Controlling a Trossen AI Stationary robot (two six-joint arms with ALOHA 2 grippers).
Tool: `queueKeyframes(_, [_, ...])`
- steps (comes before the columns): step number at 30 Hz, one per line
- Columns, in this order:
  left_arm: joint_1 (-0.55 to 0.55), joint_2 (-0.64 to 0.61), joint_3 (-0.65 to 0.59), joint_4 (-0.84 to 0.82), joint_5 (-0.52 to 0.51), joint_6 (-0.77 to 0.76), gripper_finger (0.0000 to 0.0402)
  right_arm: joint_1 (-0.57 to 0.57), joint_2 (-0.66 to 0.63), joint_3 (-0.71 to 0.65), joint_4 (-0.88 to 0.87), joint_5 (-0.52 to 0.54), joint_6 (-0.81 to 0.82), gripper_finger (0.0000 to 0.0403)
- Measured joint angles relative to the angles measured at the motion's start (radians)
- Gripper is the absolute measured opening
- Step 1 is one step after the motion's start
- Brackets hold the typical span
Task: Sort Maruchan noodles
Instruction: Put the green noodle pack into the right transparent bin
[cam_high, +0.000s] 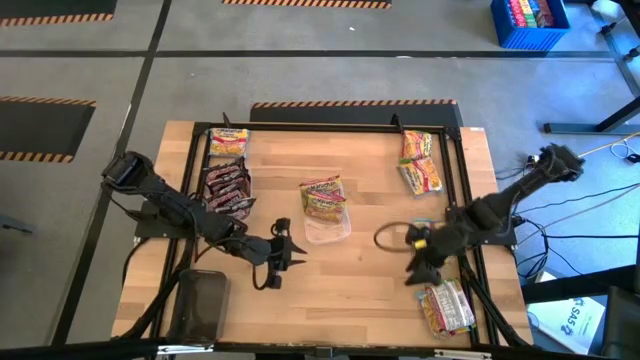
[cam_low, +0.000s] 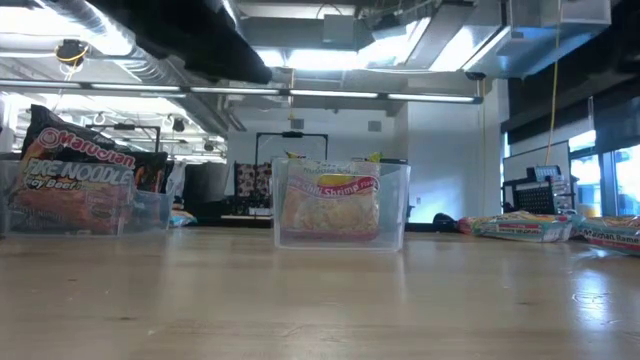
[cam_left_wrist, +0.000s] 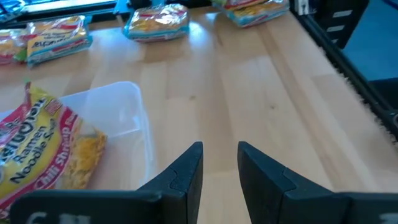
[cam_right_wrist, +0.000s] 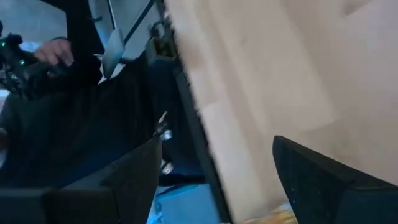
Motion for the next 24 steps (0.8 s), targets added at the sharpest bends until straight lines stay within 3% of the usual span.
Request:
queueKeyframes(8, [-0.022,0.000,0.000,0.019,-0.002,-0.001,0.0094,0.221,0.129,0.133,-0.011,0.146,0.099,0.0287])
queueKeyframes(12, [-0.011,0.000,0.000,0.035,-0.003,0.001,0.0094,0.254,0.176,0.142,-0.007,0.209,-0.023,0.0287])
queueKeyframes(18, [-0.003,0.000,0.000,0.036,-0.003,0.000,0.0093,0.195,0.212,0.141,-0.017,0.388,-0.271,0.0287])
queueKeyframes(21, [-0.003,0.000,0.000,0.036,-0.003,0.001,0.0094,0.132,0.208,0.174,-0.106,0.242,-0.223,0.0287])
queueKeyframes(24, [-0.003,0.000,0.000,0.036,-0.003,0.001,0.0094,0.122,0.197,0.227,-0.265,0.061,-0.035,0.0287])
